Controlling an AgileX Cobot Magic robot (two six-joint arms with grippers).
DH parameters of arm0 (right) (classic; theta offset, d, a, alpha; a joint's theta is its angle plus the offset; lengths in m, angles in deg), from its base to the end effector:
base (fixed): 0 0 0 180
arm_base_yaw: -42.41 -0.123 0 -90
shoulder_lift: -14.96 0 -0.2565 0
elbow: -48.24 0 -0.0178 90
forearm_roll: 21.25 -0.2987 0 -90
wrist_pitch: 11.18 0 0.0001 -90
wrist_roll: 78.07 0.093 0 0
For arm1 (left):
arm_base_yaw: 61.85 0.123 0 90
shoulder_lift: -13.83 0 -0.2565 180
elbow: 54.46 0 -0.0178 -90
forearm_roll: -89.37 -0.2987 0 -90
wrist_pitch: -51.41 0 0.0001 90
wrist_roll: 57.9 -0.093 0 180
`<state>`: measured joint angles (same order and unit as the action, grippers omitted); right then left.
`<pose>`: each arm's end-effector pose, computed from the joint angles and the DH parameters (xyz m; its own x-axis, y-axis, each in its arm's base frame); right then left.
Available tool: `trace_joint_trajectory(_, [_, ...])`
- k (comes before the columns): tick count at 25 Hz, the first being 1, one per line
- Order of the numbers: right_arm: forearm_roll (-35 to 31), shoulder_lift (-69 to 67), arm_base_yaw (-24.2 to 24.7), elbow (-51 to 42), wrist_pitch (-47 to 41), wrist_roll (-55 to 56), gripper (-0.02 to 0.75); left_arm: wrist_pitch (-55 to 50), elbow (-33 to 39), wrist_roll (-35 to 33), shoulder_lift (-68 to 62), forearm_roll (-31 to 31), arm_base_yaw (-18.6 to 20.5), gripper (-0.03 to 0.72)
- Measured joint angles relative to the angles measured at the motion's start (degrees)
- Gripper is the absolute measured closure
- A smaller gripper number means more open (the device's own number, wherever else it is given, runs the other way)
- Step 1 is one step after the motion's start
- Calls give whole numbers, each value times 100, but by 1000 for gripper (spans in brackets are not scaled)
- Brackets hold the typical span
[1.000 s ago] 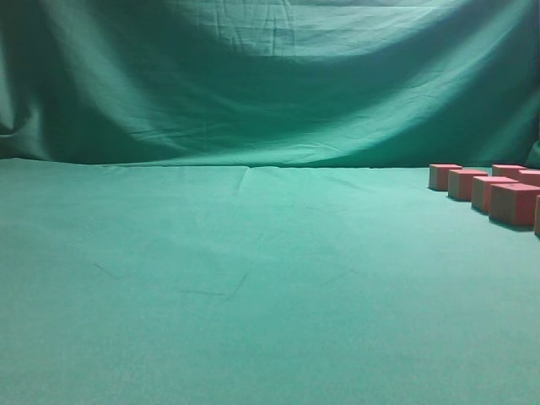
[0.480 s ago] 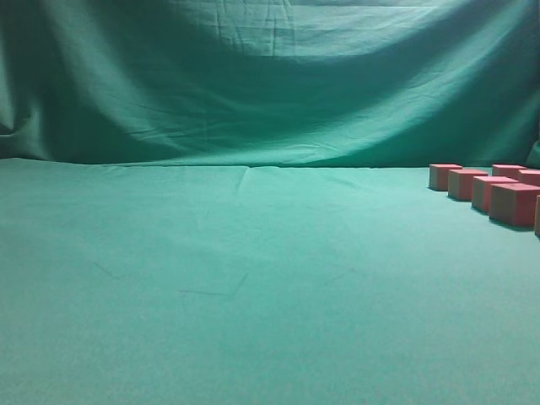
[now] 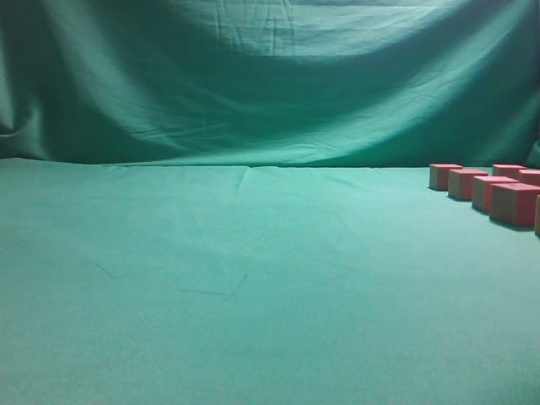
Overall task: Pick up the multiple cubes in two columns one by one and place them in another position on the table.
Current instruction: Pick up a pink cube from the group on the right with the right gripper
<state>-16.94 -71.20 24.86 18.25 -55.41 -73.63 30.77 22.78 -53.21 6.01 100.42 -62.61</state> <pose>0.2780 0.0828 0.1758 -0.9041 -0.2613 -0.3382 -0.2631 0.9639 -0.0414 0.1313 -0.0080 0.1767 -0.2759 -0.2554 -0.9266 0.0070 0.9635 -0.2676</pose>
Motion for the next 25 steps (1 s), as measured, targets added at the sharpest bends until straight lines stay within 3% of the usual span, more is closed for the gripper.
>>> trace_joint_trajectory(2, [31,-258,0,22,152,36,738,0,0,0,0,0,0,688])
trace_joint_trajectory(5, [55,-615,0,22,389,57,597,0,0,0,0,0,0,688])
trace_joint_trajectory(10, [55,-985,-27,22,691,79,276,0,0,0,0,0,0,688])
trace_joint_trajectory(12, [55,-1072,-27,22,807,79,208,0,0,0,0,0,0,688])
trace_joint_trajectory(25, [131,-1732,-27,31,1429,81,256,0,0,0,0,0,0,688])
